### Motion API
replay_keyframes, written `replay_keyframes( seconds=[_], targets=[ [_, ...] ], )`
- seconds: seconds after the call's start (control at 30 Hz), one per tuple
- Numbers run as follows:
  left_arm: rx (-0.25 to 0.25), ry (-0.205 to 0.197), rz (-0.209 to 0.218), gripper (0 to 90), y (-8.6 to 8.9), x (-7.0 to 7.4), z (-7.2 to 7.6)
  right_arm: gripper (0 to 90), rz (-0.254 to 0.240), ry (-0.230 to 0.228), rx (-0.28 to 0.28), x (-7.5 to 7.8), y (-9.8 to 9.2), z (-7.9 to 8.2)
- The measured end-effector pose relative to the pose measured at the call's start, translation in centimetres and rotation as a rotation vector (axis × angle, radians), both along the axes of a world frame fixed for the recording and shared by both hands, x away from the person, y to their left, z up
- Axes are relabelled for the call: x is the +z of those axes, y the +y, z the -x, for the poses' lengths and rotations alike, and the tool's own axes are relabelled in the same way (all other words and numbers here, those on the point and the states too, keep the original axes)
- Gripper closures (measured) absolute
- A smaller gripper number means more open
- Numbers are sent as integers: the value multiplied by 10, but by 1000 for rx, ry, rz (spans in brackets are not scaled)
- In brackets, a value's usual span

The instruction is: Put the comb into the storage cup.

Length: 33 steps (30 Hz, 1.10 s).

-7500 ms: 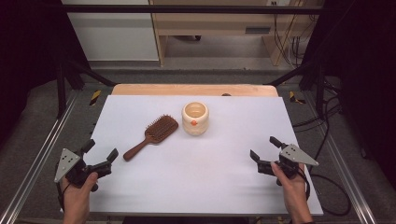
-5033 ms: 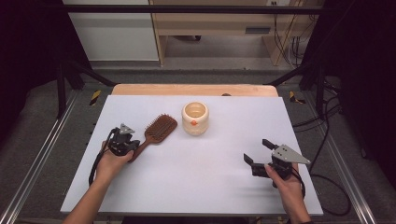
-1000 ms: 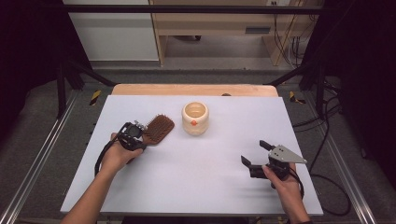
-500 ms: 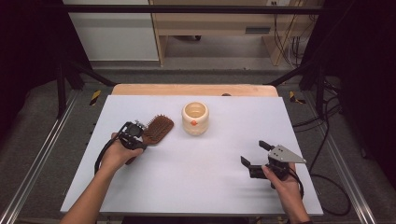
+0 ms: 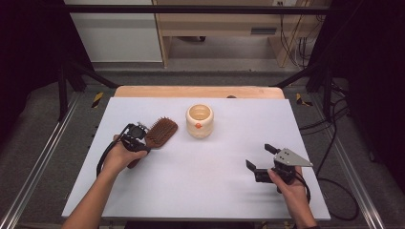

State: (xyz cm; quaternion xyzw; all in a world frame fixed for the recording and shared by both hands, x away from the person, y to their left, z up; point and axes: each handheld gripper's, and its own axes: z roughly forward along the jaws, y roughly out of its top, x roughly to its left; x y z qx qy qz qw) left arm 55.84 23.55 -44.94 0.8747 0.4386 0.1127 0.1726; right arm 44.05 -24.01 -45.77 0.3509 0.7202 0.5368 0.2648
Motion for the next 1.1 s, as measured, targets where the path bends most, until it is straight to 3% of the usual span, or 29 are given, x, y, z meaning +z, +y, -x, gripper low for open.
replay_keyframes(
  seconds=[0.13, 0.27, 0.4, 0.57, 0.77, 0.97, 1.1],
  targets=[
    [11, 10, 9, 712, -2, 0, 1, 60, 2, 0, 1, 0, 0, 0],
    [17, -5, 0, 722, -3, 0, 3, 60, 2, 1, 2, 0, 0, 0],
    [33, -29, 17, 724, -2, -1, 6, 60, 1, -1, 3, 0, 1, 0],
    [13, -94, 1, 724, 1, 2, 14, 60, -1, -2, 1, 0, 0, 0],
    [2, -188, 61, 724, 8, 14, 30, 60, -2, -2, 6, 0, 2, 0],
    [16, -294, 169, 724, 16, 20, 51, 59, -13, -3, 11, 2, 4, 2],
    [24, -361, 201, 724, 18, 21, 64, 61, -26, -5, 16, 3, 6, 3]
  ],
)
